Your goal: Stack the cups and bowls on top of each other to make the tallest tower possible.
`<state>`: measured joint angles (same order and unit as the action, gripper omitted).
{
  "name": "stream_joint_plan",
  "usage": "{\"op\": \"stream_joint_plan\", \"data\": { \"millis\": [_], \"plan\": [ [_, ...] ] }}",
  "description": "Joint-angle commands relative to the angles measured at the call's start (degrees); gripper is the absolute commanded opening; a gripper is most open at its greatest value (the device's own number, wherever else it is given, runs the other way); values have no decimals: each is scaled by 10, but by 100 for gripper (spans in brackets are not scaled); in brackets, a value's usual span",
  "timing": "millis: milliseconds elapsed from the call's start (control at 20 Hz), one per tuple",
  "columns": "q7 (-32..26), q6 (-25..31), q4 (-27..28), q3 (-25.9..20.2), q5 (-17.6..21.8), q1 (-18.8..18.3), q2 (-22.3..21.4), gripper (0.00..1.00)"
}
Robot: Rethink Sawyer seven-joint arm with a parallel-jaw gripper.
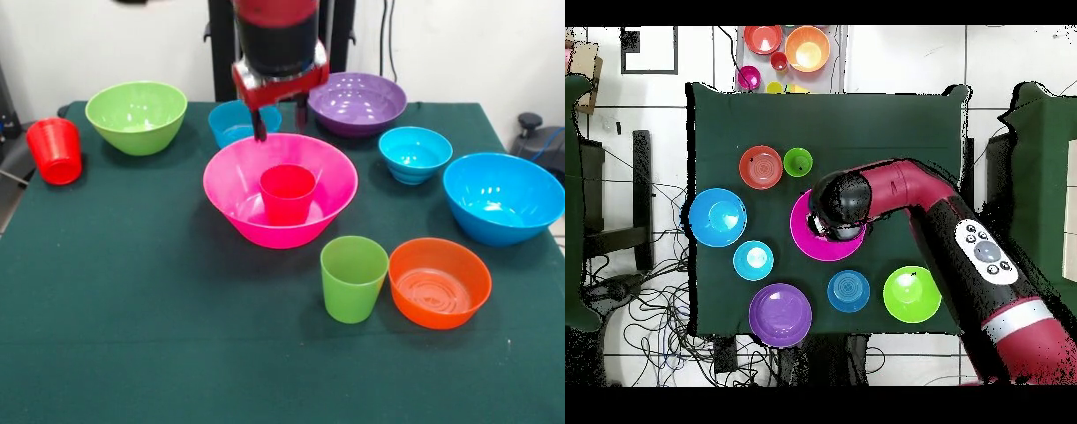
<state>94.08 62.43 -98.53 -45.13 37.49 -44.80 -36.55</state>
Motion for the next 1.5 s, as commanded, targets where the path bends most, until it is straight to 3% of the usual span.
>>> {"op": "stream_joint_plan", "data": {
  "millis": [50, 400, 900, 1200, 1500],
  "plan": [
    [-46, -77, -139, -35, -4, -13, -86, 100],
    [27, -179, -186, -21, 20, 26, -71, 100],
    [85, -258, -234, 36, 26, 89, -74, 100],
    [116, -329, -253, 98, 72, 137, -58, 100],
    [95, -377, -241, 145, 109, 154, -13, 100]
  ]
}}
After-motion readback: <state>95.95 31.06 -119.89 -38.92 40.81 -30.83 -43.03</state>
